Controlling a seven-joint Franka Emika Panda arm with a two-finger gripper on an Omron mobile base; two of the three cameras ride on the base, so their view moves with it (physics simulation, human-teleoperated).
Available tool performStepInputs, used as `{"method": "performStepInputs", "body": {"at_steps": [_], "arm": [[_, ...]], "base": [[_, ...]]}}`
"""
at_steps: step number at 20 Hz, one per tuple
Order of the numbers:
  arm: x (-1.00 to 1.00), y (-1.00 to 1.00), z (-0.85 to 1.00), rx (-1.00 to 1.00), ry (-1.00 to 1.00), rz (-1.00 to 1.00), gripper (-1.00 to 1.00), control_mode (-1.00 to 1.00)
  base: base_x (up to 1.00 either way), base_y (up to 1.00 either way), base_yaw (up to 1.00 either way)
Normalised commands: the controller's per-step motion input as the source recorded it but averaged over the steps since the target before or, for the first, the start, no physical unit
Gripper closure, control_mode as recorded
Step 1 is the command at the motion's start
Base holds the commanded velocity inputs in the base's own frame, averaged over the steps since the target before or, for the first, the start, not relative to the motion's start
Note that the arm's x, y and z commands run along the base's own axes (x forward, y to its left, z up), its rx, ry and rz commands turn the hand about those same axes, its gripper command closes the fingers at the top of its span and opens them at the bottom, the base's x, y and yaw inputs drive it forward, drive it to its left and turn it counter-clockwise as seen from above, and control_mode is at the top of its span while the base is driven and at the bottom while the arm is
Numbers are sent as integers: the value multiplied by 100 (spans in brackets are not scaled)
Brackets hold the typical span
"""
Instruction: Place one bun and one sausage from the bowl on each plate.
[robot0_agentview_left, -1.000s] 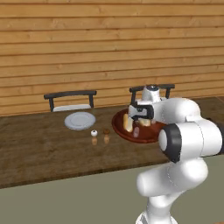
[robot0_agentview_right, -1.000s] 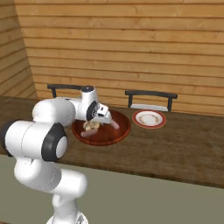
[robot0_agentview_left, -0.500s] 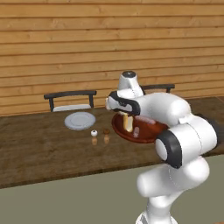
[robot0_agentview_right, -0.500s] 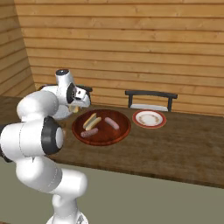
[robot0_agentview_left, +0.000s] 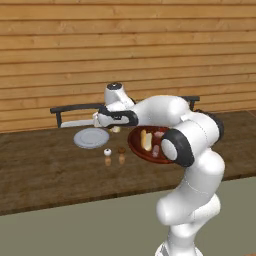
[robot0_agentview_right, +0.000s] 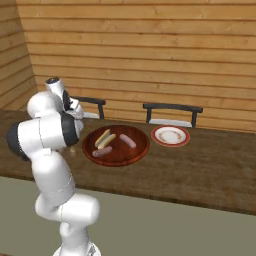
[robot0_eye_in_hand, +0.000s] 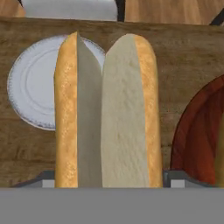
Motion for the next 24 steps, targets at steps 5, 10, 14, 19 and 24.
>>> {"method": "performStepInputs", "body": {"at_steps": [5,10,14,19,24], "arm": [[71,74,-48,0,11,8,100,-100],[99,27,-32,-1,0,0,100,-100],[71,36,-51,-4,7,0,-100,-100],[0,0,2,0,0,0,-100,-100],[-87,-55,5,5,0,-6,-100,-100]], "base": [[0,0,0],[0,0,0],[0,0,0],[0,0,0],[0,0,0]]}}
